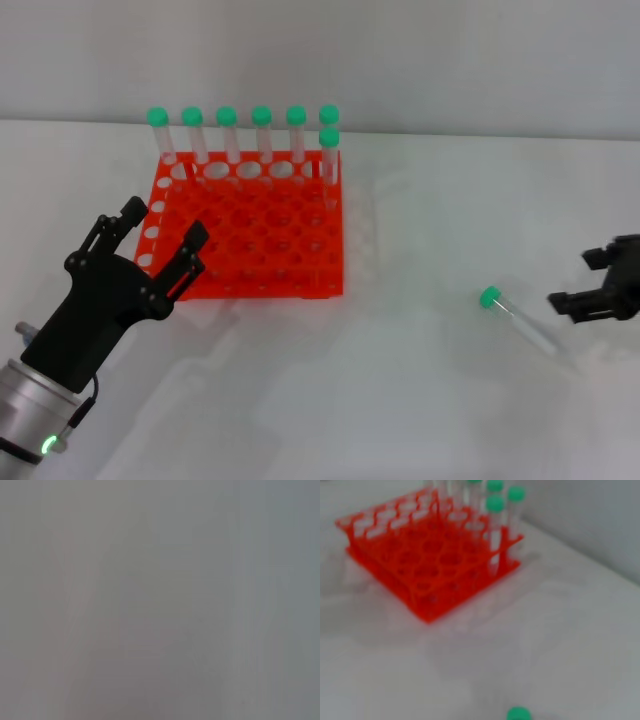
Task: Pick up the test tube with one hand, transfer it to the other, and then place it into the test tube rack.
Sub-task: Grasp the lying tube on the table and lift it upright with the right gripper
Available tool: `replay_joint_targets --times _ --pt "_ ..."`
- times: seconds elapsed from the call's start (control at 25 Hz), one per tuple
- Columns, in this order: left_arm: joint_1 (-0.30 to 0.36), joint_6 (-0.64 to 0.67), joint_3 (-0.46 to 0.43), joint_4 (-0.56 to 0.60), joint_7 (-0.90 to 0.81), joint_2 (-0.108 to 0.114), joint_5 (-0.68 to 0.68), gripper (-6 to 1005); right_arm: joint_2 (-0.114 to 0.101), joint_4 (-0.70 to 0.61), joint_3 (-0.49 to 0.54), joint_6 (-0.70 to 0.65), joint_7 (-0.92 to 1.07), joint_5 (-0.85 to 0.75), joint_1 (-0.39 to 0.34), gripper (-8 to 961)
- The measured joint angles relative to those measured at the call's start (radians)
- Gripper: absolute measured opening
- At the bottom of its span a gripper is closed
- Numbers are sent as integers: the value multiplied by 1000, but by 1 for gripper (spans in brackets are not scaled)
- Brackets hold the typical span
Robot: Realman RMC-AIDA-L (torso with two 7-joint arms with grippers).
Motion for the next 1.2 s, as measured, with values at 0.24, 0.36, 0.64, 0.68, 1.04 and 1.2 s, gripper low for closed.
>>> replay_joint_targets --times 0.24,0.36,0.64,0.68,1.04,1.2 --pt "-6 -1 0 0 -3 -3 -5 799 4 20 -135 8 172 -191 96 737" --pt "-5 -1 0 -1 -3 -4 -10 799 5 60 -148 9 199 -218 132 737" --pt "-8 -21 0 4 -7 -6 -12 799 5 200 -159 15 220 -281 212 738" --pt "-8 -27 1 6 -7 -6 -12 799 5 206 -160 15 220 -284 217 738" --pt "-20 -40 2 9 -16 -6 -13 799 4 207 -186 62 225 -313 224 738" --pt "-21 -40 2 11 -22 -6 -13 799 7 202 -226 69 256 -337 227 738"
